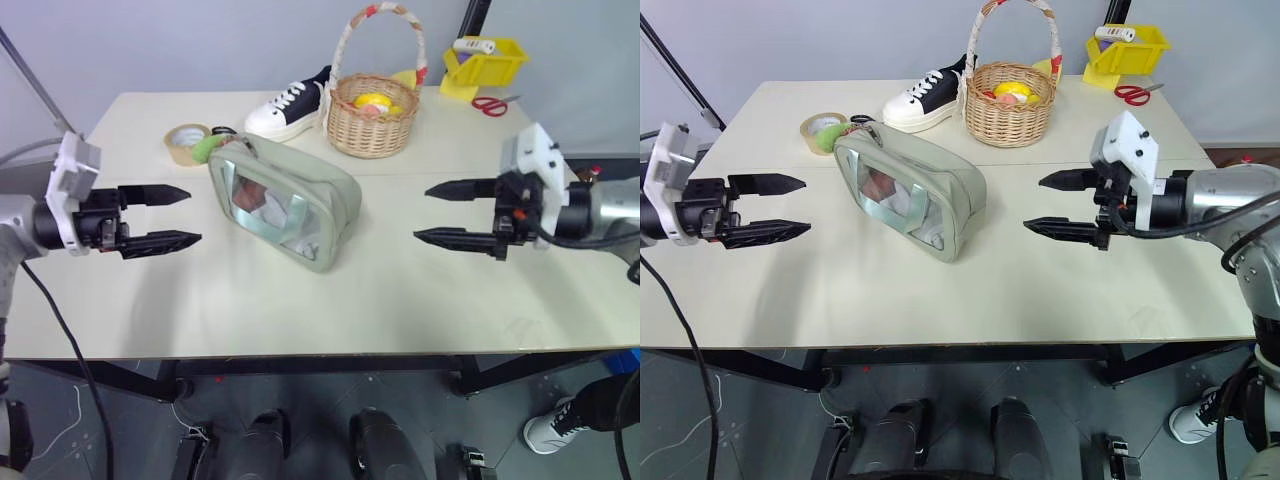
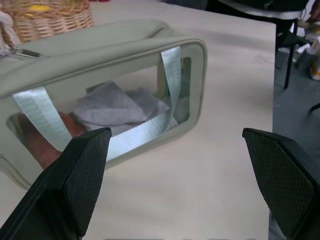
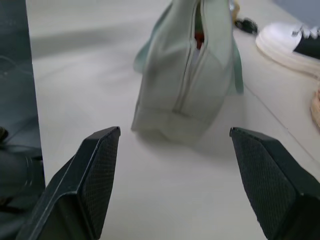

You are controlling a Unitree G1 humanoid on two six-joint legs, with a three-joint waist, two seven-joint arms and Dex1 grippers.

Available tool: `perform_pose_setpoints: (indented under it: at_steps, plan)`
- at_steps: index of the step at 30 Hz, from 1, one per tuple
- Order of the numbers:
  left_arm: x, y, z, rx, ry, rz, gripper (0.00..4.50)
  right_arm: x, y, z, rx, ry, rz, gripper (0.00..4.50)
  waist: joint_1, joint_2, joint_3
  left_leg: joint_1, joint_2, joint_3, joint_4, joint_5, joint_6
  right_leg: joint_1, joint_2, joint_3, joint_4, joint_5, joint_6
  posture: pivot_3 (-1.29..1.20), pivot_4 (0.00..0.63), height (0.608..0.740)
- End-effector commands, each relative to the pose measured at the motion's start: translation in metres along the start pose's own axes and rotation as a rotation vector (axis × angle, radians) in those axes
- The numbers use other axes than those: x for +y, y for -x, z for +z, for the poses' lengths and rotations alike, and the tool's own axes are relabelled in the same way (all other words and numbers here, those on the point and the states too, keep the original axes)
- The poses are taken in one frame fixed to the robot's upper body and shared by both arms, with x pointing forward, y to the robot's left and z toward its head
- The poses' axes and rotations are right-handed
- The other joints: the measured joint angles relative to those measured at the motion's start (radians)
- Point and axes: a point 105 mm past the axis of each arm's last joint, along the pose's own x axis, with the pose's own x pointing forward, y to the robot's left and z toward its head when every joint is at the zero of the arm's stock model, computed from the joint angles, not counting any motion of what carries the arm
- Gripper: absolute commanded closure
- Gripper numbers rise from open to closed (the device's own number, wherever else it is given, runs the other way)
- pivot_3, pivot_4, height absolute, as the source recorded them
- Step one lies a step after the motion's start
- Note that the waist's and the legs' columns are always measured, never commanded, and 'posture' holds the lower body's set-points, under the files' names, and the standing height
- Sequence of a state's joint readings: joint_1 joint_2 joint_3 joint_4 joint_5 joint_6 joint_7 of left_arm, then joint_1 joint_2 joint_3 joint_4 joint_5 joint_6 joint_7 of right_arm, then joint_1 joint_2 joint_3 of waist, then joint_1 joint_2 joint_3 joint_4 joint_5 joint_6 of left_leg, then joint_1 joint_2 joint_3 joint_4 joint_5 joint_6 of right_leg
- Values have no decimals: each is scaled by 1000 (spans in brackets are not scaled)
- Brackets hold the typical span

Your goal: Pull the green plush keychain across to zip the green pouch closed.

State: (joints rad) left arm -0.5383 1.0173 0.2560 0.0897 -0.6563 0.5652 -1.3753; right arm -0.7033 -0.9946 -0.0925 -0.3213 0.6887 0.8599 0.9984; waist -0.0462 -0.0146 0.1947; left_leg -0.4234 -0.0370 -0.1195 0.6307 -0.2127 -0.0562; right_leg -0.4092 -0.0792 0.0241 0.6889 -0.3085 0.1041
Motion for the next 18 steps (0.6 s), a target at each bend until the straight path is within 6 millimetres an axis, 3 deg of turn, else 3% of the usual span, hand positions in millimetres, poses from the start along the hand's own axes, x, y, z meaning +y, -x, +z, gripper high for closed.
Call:
perform_pose_setpoints:
  at_steps: [1,6,10,14,18]
  plan:
    - [2,7,35,-146,-43,-4,20,-9,-30,26,-20,-13,-21,862,-3,0,0,0,0,0,0,0,0,0,0,0,0,0,0,0,150,695]
    - [6,8,37,-156,-41,-16,20,-23,-94,58,19,-72,-21,862,-12,0,0,1,1,0,-2,0,0,-2,1,0,1,1,-2,0,150,695]
    - [9,11,42,-195,-43,-9,20,-22,-143,87,52,-76,6,862,-15,0,0,-5,1,0,-2,1,-1,-8,2,0,3,1,-1,0,150,695]
    - [8,15,43,-194,-46,-4,20,-19,-176,99,115,-86,23,862,-20,-1,-1,-12,-1,1,0,1,-2,-18,2,0,8,1,-1,0,150,695]
    - [5,20,40,-186,-43,9,20,-10,-196,102,160,-68,65,862,-24,-1,-1,-12,-1,1,0,2,-3,-19,2,0,11,1,-1,0,150,695]
